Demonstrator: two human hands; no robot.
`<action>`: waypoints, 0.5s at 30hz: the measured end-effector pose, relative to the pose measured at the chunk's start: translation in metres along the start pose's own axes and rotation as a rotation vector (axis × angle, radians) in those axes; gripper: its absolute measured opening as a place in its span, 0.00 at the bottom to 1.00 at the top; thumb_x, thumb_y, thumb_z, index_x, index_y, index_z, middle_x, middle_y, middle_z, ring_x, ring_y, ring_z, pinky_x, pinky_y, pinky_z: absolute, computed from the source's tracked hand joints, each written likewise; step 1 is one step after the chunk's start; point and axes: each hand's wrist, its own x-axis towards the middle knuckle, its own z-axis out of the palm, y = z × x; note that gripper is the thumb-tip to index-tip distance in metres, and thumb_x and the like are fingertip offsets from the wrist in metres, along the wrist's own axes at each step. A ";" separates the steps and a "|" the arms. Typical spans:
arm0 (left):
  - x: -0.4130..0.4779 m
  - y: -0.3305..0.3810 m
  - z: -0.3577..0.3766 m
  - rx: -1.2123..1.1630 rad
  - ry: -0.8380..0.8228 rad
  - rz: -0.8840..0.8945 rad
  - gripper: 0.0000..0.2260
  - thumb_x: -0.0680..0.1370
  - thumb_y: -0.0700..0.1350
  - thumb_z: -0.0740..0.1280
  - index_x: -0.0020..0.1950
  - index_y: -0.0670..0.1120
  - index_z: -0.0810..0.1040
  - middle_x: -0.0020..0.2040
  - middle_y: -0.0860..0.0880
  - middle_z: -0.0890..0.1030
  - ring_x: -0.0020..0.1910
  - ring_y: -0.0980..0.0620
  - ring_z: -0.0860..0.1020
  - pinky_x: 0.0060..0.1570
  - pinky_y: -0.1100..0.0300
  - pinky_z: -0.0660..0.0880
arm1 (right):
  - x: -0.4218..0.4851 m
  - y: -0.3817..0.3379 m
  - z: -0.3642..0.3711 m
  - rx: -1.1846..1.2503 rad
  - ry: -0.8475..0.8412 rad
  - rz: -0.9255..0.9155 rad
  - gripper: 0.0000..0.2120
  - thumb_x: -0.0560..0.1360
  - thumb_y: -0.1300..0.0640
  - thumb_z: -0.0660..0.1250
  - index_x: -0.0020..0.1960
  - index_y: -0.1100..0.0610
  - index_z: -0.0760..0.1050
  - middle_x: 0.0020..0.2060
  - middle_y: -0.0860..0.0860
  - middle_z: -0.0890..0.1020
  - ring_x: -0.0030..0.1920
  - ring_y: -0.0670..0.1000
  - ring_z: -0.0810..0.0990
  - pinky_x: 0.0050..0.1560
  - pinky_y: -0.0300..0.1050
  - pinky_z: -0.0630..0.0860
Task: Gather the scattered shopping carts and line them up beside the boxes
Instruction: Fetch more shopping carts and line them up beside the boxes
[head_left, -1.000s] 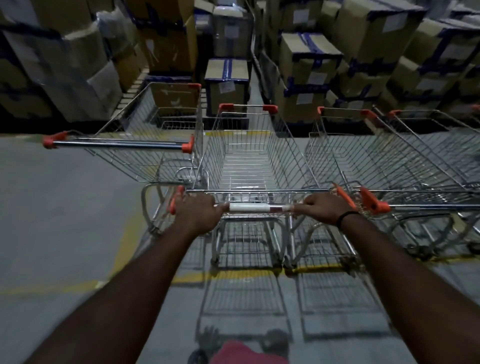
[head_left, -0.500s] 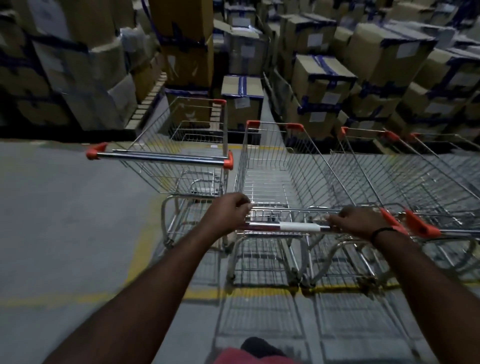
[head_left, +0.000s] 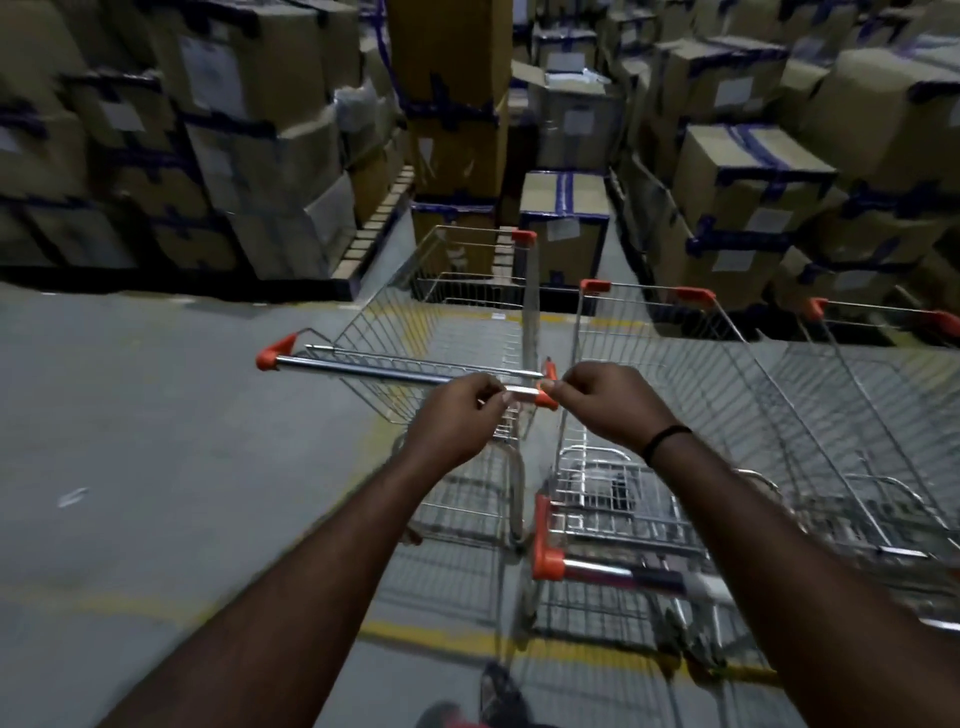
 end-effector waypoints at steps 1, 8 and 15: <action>0.011 -0.006 -0.006 0.012 0.015 -0.010 0.06 0.80 0.53 0.68 0.49 0.52 0.82 0.38 0.58 0.80 0.41 0.57 0.79 0.40 0.59 0.72 | 0.015 -0.008 0.003 0.016 -0.001 -0.025 0.20 0.77 0.36 0.64 0.38 0.51 0.79 0.33 0.48 0.81 0.38 0.49 0.79 0.43 0.51 0.79; 0.081 -0.056 -0.038 0.127 0.082 -0.124 0.08 0.80 0.53 0.67 0.52 0.50 0.83 0.43 0.56 0.82 0.45 0.55 0.80 0.43 0.59 0.72 | 0.103 -0.042 0.035 0.156 -0.093 -0.097 0.19 0.77 0.35 0.64 0.47 0.51 0.81 0.38 0.47 0.83 0.41 0.48 0.81 0.46 0.52 0.81; 0.123 -0.108 -0.022 0.470 -0.062 -0.084 0.19 0.79 0.60 0.62 0.58 0.50 0.83 0.56 0.48 0.83 0.58 0.46 0.79 0.58 0.50 0.73 | 0.133 -0.031 0.088 -0.041 -0.278 -0.025 0.24 0.75 0.35 0.65 0.63 0.50 0.78 0.62 0.52 0.78 0.62 0.55 0.77 0.61 0.53 0.74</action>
